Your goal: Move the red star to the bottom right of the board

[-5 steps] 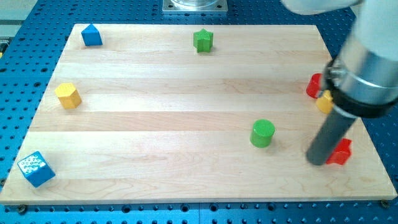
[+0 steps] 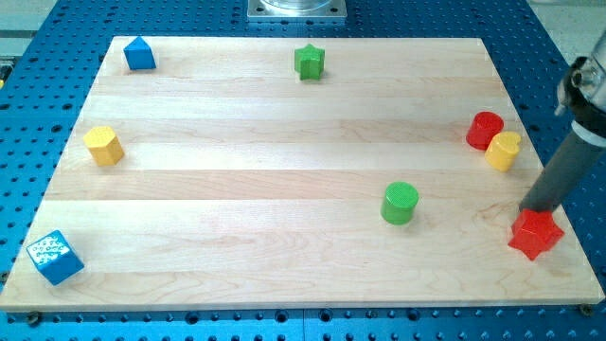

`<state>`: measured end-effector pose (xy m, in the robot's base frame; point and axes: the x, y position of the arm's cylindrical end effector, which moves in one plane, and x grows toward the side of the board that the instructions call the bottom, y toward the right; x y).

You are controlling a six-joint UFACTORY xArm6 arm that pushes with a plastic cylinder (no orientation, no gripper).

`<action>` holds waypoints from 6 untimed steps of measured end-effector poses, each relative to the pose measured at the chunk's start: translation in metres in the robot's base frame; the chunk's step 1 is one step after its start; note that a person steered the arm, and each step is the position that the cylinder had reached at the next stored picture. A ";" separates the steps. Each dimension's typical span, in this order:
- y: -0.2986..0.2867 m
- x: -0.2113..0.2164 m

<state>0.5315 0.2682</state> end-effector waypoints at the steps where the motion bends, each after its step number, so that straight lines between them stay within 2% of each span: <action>1: 0.000 0.000; 2: 0.001 -0.023; 4: -0.020 -0.021; 6: -0.017 -0.011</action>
